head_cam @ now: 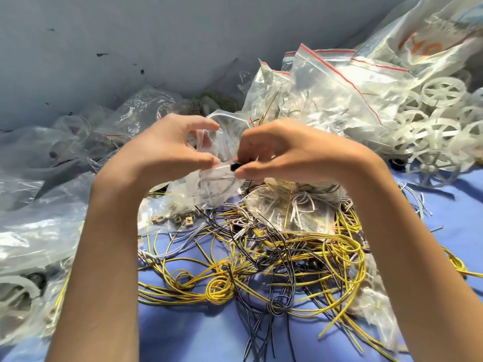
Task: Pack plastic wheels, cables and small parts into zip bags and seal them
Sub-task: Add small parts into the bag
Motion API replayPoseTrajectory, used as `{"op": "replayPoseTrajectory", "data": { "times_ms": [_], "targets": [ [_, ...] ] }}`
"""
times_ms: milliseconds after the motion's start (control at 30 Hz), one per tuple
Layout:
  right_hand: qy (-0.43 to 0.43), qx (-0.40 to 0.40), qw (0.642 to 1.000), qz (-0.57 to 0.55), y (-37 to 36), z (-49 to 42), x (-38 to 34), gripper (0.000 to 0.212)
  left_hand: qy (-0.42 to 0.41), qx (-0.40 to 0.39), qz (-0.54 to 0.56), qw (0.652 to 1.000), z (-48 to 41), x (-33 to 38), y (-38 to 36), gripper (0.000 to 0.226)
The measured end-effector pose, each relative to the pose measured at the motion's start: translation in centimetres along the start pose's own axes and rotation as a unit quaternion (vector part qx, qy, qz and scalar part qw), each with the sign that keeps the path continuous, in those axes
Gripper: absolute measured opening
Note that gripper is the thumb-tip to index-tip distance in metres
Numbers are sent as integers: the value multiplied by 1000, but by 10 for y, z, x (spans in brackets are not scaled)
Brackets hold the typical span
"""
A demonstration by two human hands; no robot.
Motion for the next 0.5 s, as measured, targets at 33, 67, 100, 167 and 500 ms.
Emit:
{"op": "replayPoseTrajectory", "data": {
  "times_ms": [33,67,100,167,500],
  "targets": [
    [4,20,1000,-22,3,2,-1,15,-3,-14,-3,1000,1,1,0,51],
    [7,41,998,-42,5,4,-1,17,-8,-31,-9,999,1,2,0,52],
    [12,61,997,-56,6,4,-2,19,-13,-51,-22,998,2,3,0,50],
    [20,85,995,-57,6,3,-3,22,-28,-86,-52,995,3,5,0,39],
    [45,168,984,31,-1,-9,0,19,-57,-77,-99,990,6,8,2,35]
  ]
}}
Point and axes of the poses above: each hand's wrist, its own z-axis away from the middle knuckle, its own y-axis out of the back of the hand, x = y × z, the point moved 1 cm from there along -z, towards the middle knuckle, and after that the axes turned 2 degrees about -z, right-handed, at the moved point
